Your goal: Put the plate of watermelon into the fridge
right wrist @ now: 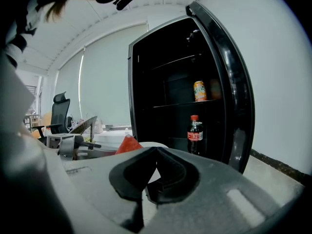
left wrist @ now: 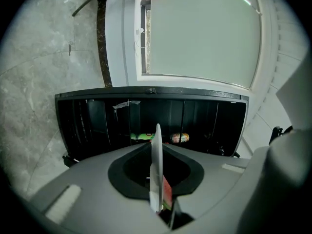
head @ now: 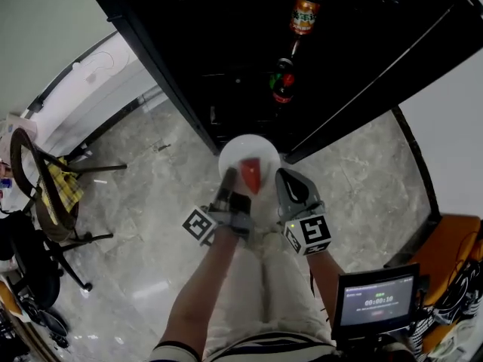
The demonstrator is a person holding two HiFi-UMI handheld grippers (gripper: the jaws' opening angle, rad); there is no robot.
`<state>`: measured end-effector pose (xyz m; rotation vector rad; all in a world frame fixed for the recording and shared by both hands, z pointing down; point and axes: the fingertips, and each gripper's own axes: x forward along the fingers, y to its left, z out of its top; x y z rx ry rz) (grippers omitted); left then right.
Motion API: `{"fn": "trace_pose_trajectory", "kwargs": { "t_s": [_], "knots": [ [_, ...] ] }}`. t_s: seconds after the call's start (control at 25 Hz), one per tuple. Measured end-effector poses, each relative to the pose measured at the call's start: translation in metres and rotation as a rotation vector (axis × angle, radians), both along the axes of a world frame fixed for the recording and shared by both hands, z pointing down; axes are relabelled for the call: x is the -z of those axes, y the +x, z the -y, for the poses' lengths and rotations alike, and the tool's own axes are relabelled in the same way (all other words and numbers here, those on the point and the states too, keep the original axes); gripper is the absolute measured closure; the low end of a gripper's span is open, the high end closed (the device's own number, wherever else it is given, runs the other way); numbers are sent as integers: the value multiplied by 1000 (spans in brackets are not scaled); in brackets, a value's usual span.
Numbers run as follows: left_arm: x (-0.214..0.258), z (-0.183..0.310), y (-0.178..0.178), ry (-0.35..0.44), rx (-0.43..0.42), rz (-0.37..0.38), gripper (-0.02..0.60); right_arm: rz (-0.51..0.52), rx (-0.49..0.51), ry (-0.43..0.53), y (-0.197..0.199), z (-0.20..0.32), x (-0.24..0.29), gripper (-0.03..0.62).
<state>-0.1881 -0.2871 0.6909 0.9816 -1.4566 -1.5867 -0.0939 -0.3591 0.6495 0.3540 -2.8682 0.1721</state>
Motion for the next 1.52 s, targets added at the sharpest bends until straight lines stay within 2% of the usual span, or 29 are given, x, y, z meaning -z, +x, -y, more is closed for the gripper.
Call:
{"fn": "trace_pose_trajectory", "kwargs": {
  "t_s": [0.4,0.8,1.52],
  "knots": [
    [-34,17,-33,21,74,-61,555,29,6,22,-26,17,-20,599],
    [-54,46,-63,39,112,-62,557,29,21,29,-45,27,-53,599],
    [-74,77,-95,6,141,-62,555,40,101,70,-70,28,-95,599]
  ]
}}
